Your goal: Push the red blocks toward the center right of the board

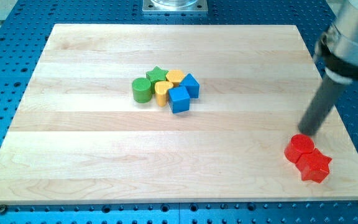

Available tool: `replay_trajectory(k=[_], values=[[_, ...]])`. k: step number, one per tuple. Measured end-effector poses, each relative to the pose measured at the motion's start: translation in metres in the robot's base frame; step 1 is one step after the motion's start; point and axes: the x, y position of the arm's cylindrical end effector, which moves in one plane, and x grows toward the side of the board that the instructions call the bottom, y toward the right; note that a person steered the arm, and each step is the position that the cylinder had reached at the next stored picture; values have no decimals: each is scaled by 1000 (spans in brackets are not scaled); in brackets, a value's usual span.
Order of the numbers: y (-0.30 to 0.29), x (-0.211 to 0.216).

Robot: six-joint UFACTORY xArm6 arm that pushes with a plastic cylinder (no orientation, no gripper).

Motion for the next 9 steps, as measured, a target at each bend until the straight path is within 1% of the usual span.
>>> replay_trajectory(k=[1, 2, 3, 4, 6, 7, 8, 9], values=[[18, 14], [37, 66], [-5, 95], [-24, 72], [-32, 18], [-32, 4], [-38, -2], [21, -19]])
